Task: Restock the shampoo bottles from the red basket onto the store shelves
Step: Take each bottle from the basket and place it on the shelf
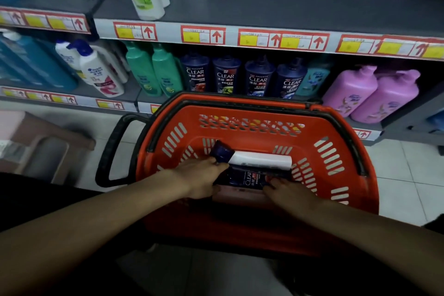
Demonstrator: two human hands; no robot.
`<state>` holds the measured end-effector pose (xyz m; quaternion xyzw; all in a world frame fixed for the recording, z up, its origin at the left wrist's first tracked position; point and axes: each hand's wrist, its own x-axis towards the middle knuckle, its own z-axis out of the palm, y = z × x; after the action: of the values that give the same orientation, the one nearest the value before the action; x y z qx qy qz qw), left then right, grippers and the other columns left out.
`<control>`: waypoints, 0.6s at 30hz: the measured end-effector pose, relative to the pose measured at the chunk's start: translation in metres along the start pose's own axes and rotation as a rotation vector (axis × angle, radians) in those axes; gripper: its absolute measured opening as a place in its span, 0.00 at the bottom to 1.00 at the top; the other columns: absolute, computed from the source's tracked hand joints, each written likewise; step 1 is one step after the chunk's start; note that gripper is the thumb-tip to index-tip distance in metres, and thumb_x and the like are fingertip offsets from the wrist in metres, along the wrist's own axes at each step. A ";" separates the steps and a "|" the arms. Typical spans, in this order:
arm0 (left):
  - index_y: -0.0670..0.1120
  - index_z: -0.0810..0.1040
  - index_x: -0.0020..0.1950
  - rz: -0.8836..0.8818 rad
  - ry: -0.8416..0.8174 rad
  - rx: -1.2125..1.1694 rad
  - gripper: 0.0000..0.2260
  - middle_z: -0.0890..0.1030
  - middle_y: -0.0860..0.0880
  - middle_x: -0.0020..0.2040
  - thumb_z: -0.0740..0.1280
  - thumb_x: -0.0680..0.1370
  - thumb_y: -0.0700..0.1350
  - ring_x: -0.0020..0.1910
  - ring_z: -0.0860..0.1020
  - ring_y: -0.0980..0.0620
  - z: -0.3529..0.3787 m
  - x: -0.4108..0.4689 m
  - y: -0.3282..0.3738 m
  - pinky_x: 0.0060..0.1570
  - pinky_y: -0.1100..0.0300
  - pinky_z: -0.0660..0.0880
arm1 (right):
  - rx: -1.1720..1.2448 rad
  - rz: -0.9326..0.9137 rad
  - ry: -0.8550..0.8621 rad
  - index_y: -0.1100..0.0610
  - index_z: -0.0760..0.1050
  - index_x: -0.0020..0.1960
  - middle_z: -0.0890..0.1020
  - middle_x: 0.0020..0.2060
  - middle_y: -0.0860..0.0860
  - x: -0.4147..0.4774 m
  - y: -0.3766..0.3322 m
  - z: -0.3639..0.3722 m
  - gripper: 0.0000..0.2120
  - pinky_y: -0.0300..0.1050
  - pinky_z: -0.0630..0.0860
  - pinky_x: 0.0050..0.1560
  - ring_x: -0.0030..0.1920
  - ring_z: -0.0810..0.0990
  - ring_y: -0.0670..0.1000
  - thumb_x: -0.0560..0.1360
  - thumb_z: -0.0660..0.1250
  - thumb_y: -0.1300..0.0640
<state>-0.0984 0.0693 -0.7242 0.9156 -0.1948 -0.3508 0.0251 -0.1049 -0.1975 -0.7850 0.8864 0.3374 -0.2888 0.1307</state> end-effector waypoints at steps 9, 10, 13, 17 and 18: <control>0.52 0.65 0.79 -0.036 -0.080 -0.030 0.26 0.74 0.47 0.72 0.66 0.82 0.53 0.69 0.75 0.43 -0.006 0.001 -0.003 0.61 0.52 0.73 | 0.000 0.073 -0.059 0.63 0.64 0.76 0.70 0.70 0.65 0.040 -0.029 0.002 0.21 0.62 0.73 0.66 0.70 0.72 0.65 0.84 0.56 0.62; 0.52 0.65 0.79 -0.045 -0.090 -0.028 0.26 0.74 0.47 0.72 0.66 0.82 0.53 0.69 0.75 0.43 -0.006 0.002 -0.004 0.61 0.52 0.73 | -0.002 0.079 -0.056 0.64 0.64 0.76 0.71 0.70 0.65 0.042 -0.030 0.001 0.21 0.63 0.74 0.65 0.69 0.73 0.65 0.83 0.56 0.62; 0.53 0.65 0.79 -0.068 -0.101 -0.019 0.27 0.74 0.47 0.72 0.65 0.81 0.56 0.68 0.75 0.43 -0.008 0.003 -0.010 0.61 0.51 0.74 | -0.010 0.072 -0.063 0.65 0.68 0.73 0.73 0.68 0.65 0.043 -0.030 0.000 0.20 0.62 0.77 0.61 0.66 0.76 0.65 0.82 0.58 0.63; 0.54 0.72 0.72 -0.116 -0.032 -0.056 0.21 0.78 0.48 0.67 0.65 0.80 0.58 0.65 0.77 0.44 -0.017 0.000 -0.018 0.56 0.53 0.74 | 0.093 0.051 -0.042 0.61 0.72 0.69 0.77 0.66 0.60 0.033 -0.024 -0.004 0.18 0.56 0.78 0.61 0.63 0.80 0.61 0.80 0.61 0.64; 0.54 0.74 0.69 -0.146 0.001 -0.077 0.19 0.80 0.49 0.64 0.65 0.80 0.58 0.63 0.78 0.44 -0.021 -0.001 -0.021 0.52 0.54 0.73 | 0.159 0.058 -0.027 0.59 0.71 0.70 0.77 0.66 0.58 0.031 -0.021 -0.006 0.19 0.54 0.77 0.62 0.64 0.79 0.60 0.80 0.62 0.61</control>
<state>-0.0786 0.0873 -0.7118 0.9259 -0.1138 -0.3584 0.0348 -0.0978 -0.1629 -0.7991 0.8994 0.2857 -0.3226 0.0730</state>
